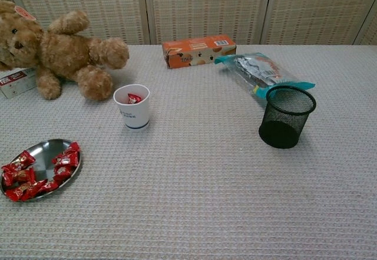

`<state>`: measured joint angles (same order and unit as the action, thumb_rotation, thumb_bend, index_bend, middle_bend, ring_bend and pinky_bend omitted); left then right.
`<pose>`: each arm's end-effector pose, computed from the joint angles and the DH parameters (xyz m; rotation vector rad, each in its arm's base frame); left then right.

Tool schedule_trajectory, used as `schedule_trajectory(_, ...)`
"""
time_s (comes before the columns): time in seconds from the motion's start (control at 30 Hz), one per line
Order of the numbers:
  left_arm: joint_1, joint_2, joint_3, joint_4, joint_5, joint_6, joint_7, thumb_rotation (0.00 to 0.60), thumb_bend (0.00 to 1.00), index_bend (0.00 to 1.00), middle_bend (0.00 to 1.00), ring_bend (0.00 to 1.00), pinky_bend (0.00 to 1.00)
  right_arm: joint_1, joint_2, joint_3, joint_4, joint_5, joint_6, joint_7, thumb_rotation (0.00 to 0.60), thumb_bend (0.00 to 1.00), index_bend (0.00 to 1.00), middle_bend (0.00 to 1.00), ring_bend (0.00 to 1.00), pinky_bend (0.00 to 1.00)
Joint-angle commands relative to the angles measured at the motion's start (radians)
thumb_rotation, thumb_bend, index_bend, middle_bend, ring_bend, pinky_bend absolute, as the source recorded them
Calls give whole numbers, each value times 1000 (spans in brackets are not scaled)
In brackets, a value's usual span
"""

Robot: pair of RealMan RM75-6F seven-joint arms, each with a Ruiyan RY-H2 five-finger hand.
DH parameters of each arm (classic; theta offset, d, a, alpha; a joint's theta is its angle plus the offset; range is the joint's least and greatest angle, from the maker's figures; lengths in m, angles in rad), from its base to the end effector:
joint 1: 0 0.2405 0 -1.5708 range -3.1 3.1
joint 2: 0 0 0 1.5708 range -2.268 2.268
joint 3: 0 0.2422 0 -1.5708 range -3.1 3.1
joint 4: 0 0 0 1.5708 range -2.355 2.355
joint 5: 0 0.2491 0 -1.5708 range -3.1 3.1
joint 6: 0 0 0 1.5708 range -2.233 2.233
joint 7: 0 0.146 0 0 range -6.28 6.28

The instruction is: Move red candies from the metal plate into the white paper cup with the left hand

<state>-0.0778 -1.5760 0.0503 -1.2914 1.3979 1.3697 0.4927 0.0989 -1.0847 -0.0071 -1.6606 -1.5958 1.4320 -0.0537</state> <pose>-0.3302 0.1538 -0.0287 -1.5975 -0.8097 -0.4690 -0.2996 -0.1731 0.1029 1.5520 -0.9011 0.8651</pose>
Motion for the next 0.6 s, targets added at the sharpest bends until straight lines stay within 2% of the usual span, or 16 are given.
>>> schedule_trajectory(0.03,4,-5,0,10,12,15,5,600,388,610,638,821,1000,0,1,0,-1,0,1,0,600,45,0,0,0,0)
schedule_trajectory(0.4,10,-9,1,27,20,18,6,600,387,641,660,821,1000,1,-1,0,-1,1,-2,-1,600,45,0,0,0,0)
schedule_trajectory(0.6,11,-2,-1,28,40,35,-17,600,418,688,720,824,1000,2,-1,0,0,4,-6,-3,600,45,0,0,0,0)
